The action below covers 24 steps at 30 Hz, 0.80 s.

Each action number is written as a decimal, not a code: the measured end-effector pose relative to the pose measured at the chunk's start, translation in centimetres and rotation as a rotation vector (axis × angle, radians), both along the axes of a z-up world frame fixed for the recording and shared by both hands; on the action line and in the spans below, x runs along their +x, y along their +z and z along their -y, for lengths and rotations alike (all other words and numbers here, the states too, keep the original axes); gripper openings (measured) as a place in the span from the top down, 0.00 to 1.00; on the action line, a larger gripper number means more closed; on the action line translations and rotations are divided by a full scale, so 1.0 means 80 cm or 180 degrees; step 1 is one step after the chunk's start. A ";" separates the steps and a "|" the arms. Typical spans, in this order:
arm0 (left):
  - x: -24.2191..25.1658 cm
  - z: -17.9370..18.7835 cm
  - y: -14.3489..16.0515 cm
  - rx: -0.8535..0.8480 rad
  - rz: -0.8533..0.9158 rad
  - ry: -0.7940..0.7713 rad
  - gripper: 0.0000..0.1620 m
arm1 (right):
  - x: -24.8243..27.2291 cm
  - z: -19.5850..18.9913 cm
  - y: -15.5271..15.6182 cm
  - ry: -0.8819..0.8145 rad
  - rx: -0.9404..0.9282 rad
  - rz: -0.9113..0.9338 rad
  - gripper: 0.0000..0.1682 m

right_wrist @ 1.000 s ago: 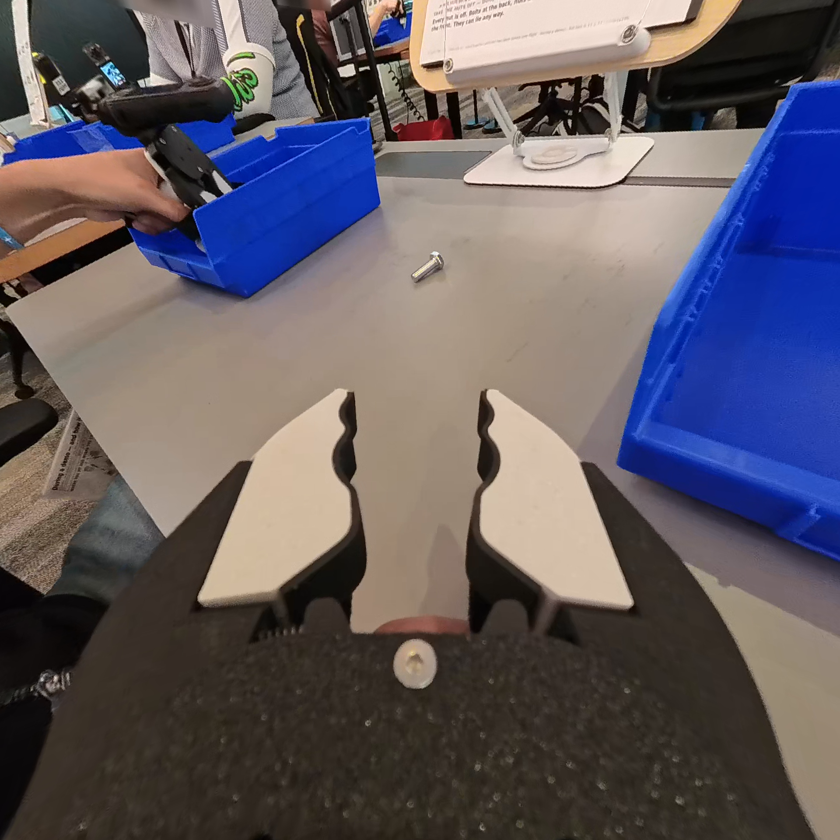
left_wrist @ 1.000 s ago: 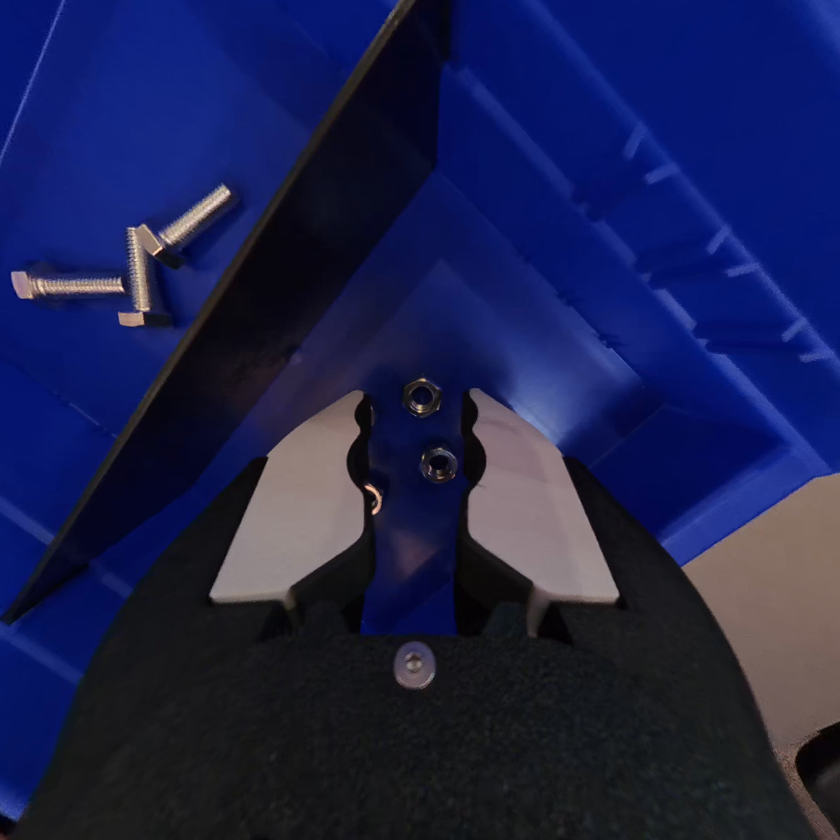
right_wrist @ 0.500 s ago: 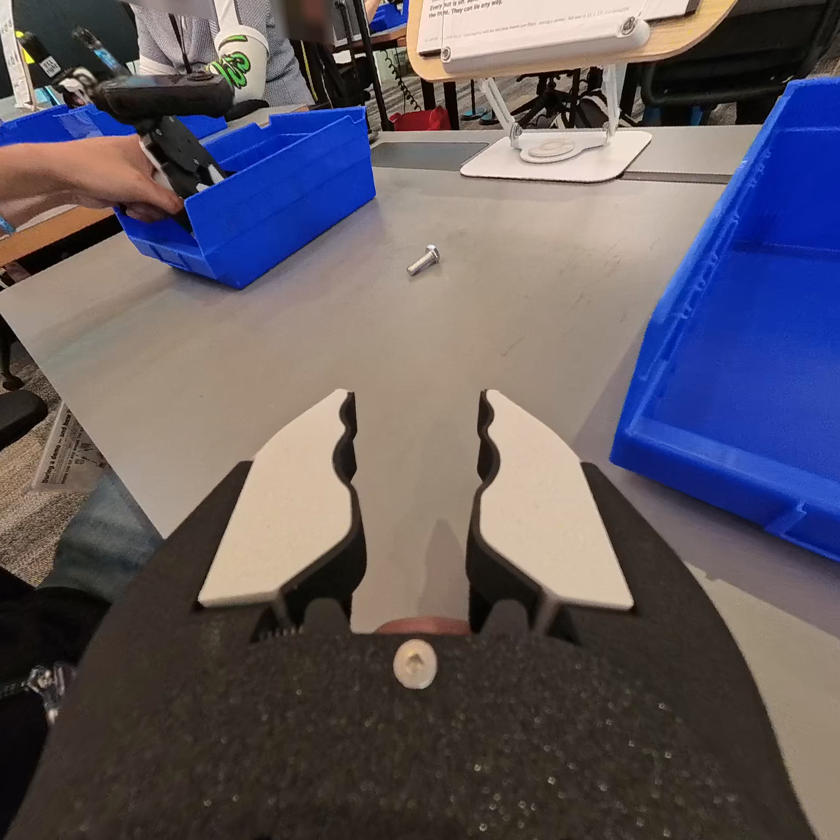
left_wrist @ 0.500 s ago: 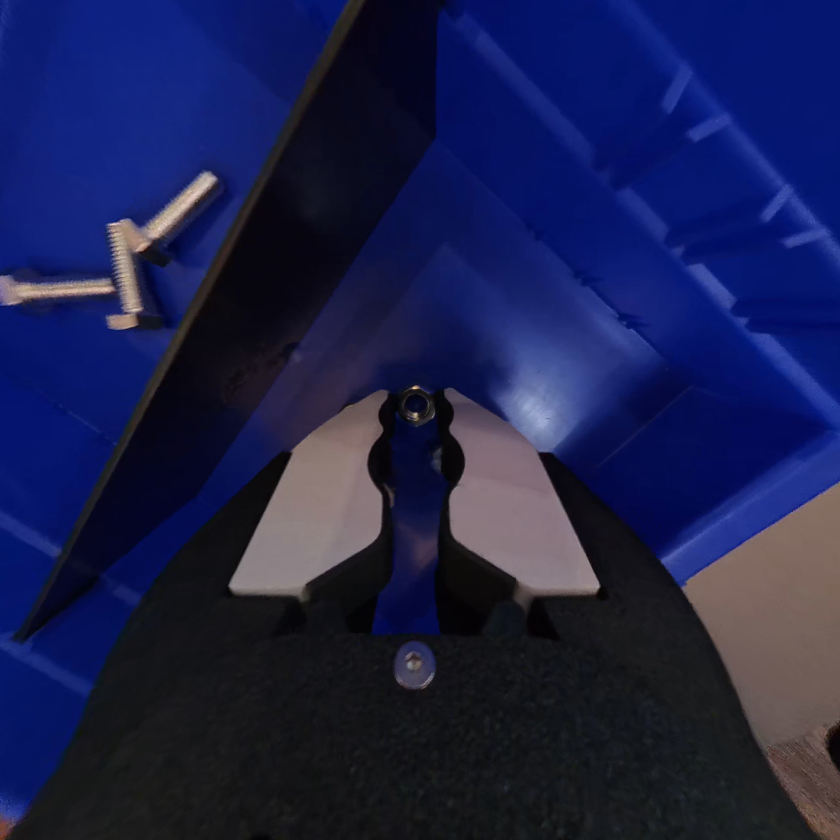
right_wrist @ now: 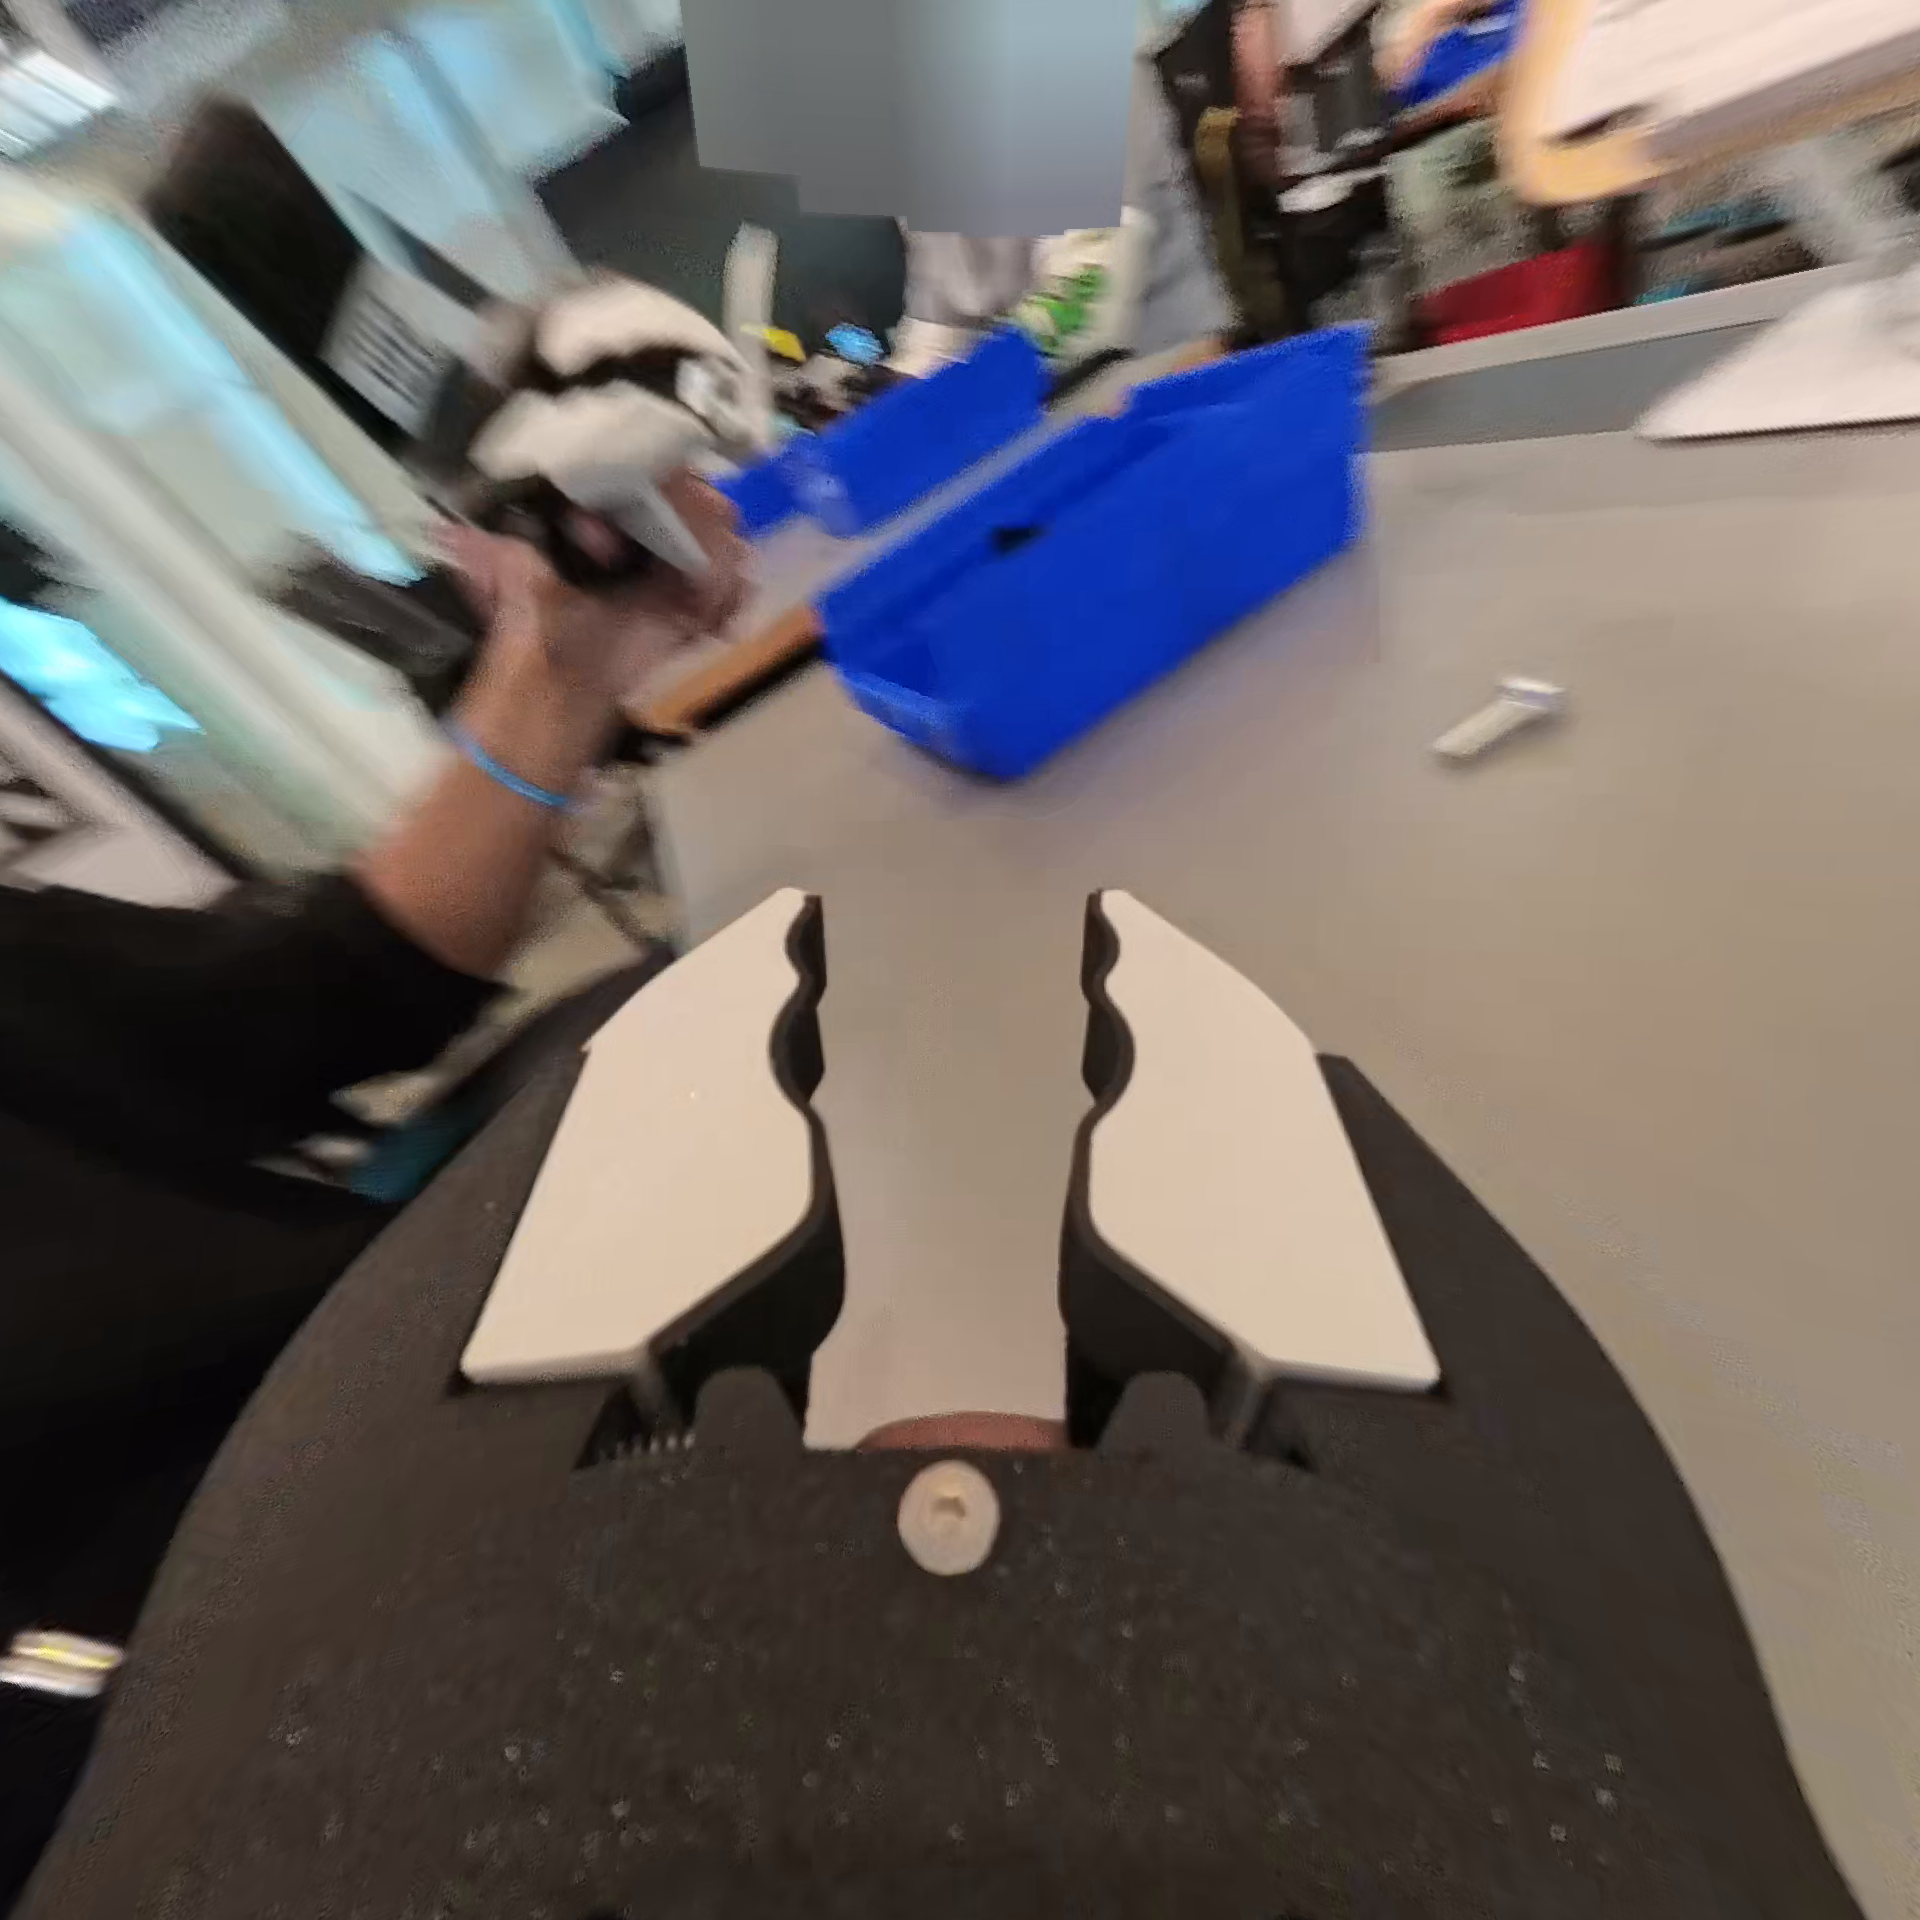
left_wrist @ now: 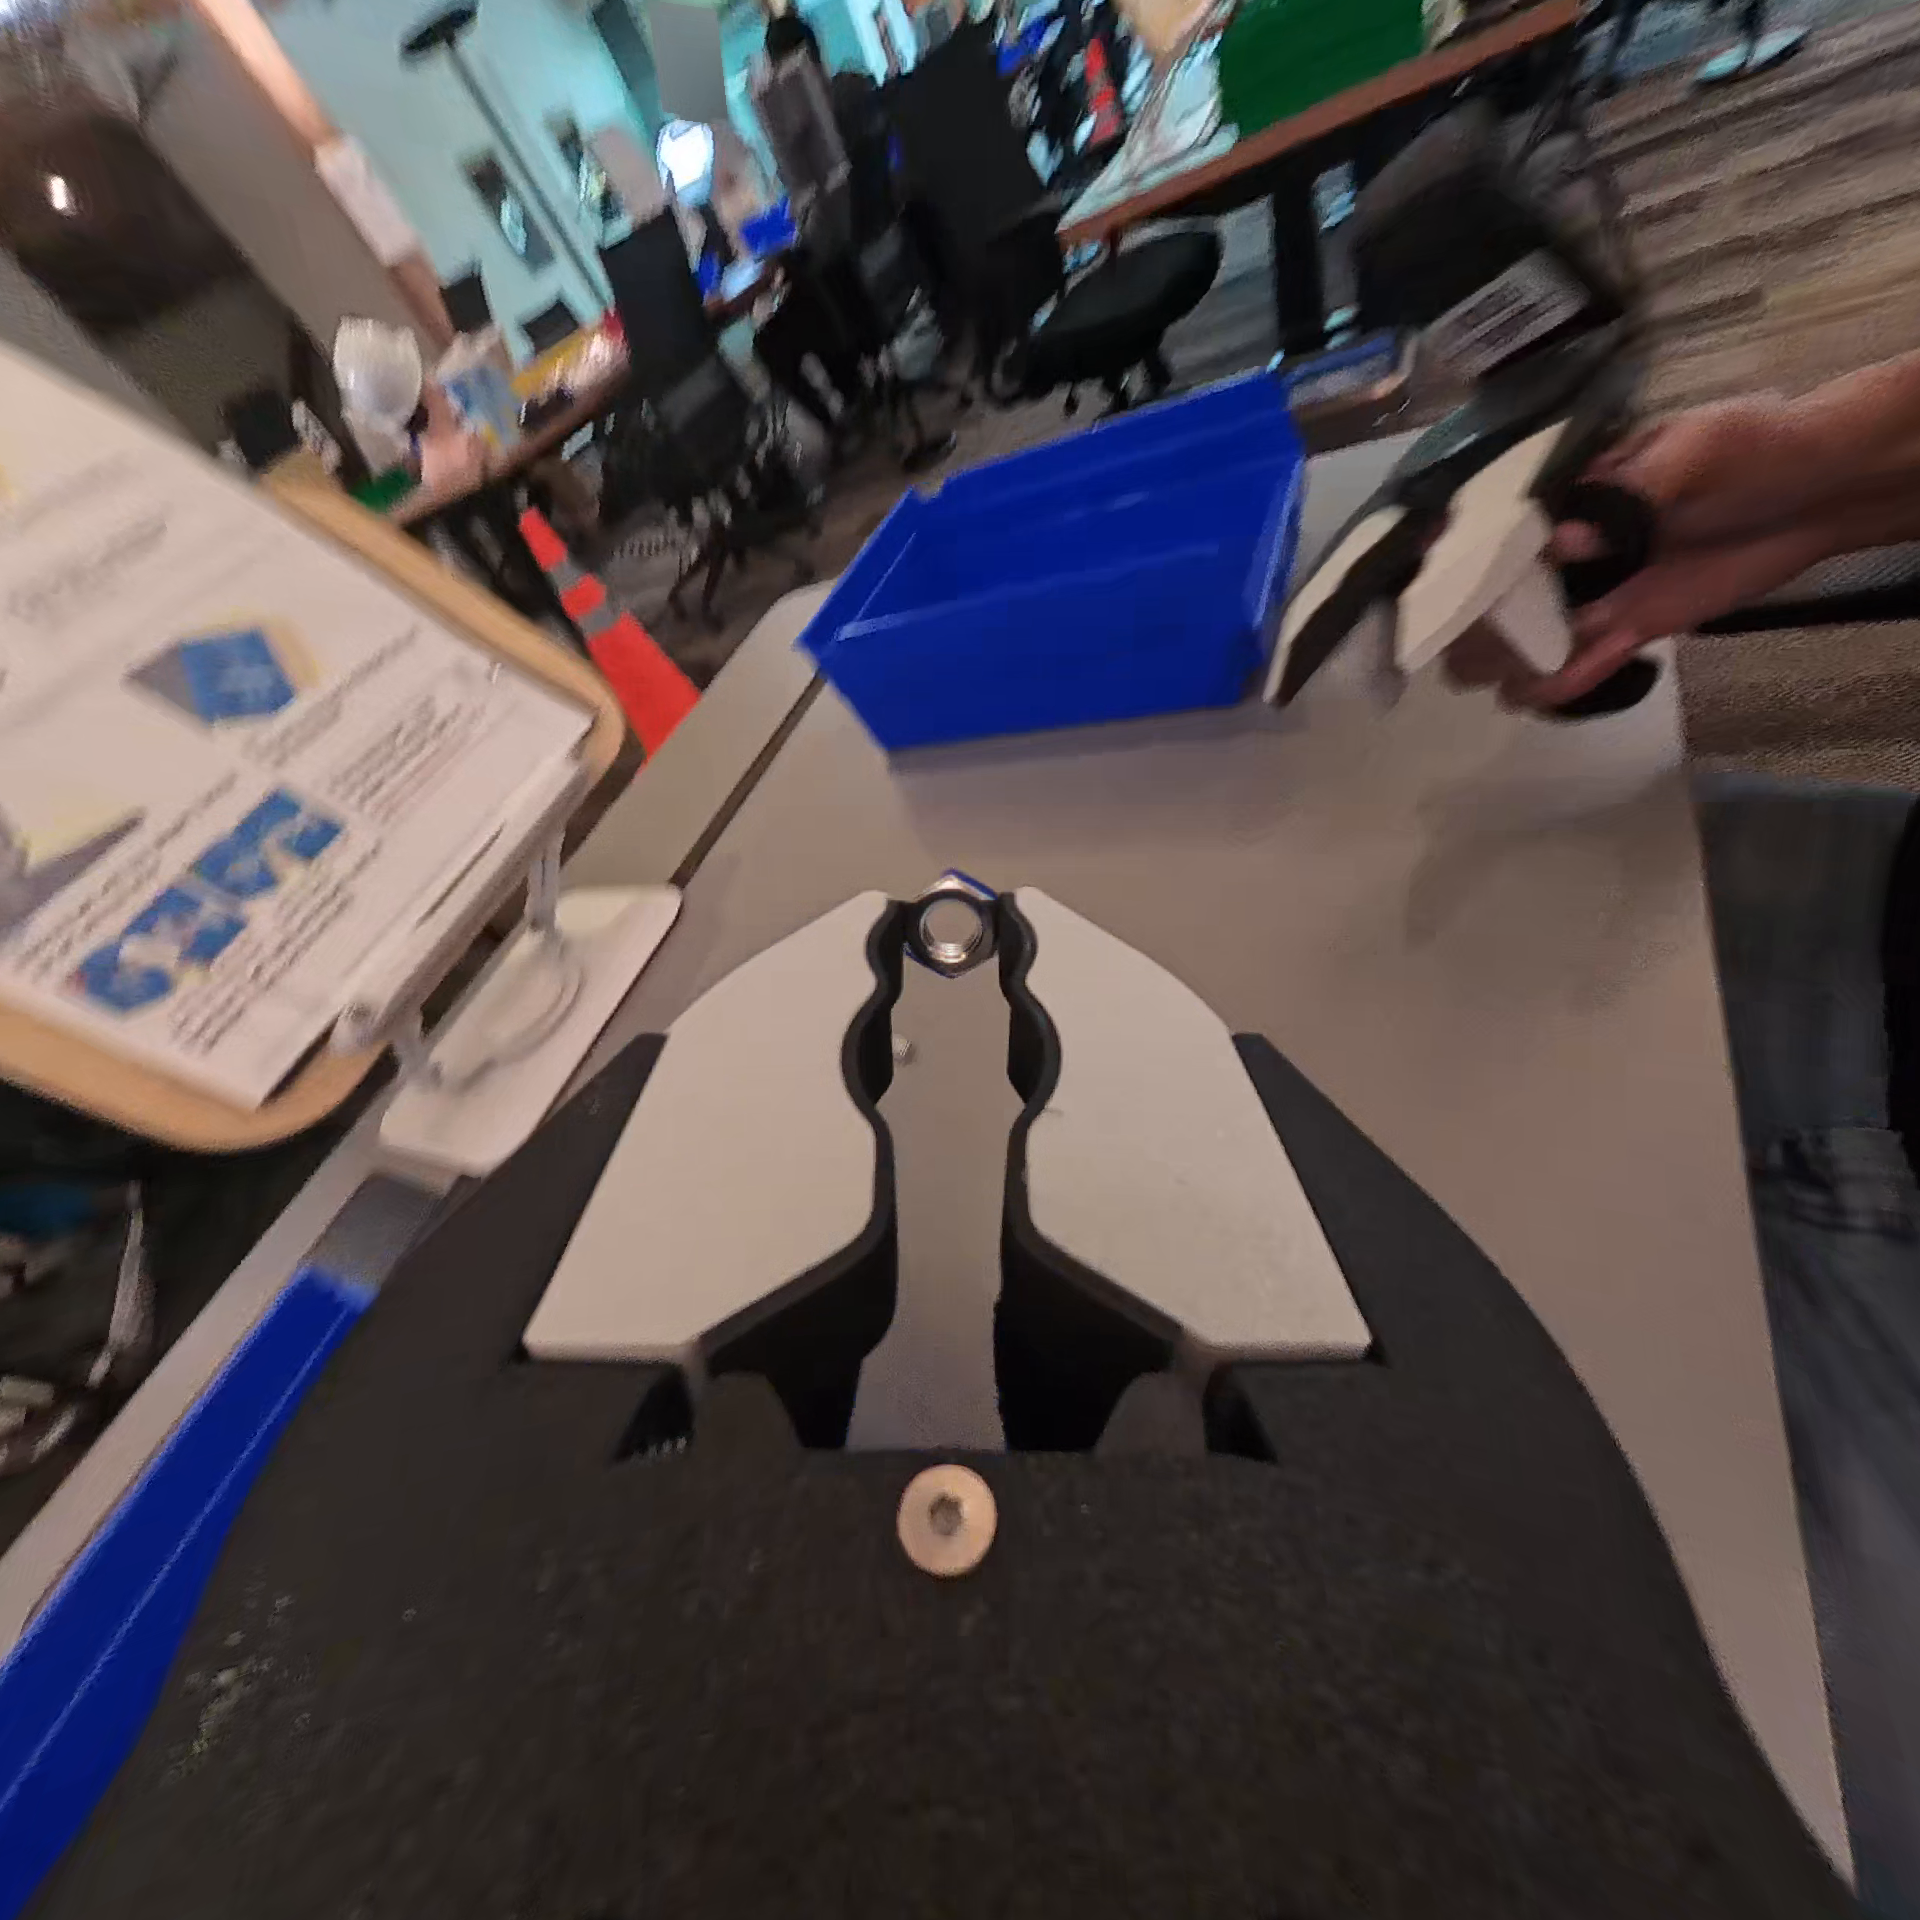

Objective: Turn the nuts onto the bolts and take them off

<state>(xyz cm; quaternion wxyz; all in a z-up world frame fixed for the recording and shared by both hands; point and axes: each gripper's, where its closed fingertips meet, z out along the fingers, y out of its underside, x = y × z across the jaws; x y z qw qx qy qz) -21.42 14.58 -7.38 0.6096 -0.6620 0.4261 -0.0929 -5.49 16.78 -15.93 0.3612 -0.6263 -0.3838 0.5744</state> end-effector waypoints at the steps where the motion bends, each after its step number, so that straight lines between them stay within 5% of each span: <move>1: 0.021 0.004 0.002 0.0081 0.0062 -0.0137 0.90 | -0.016 0.009 0.016 0.0302 -0.0222 -0.0217 0.72; 9: 0.102 -0.011 -0.031 0.0415 0.0417 -0.0555 0.90 | -0.093 0.028 0.072 0.1941 -0.1543 -0.1061 0.75; 16: 0.120 -0.020 -0.067 0.0283 0.0435 -0.0665 0.90 | -0.101 0.014 0.045 0.1849 -0.1654 -0.0985 0.90; 24: 0.120 -0.031 -0.087 0.0114 0.0368 -0.0458 0.90 | -0.102 0.003 0.024 0.1733 -0.1917 -0.0821 0.90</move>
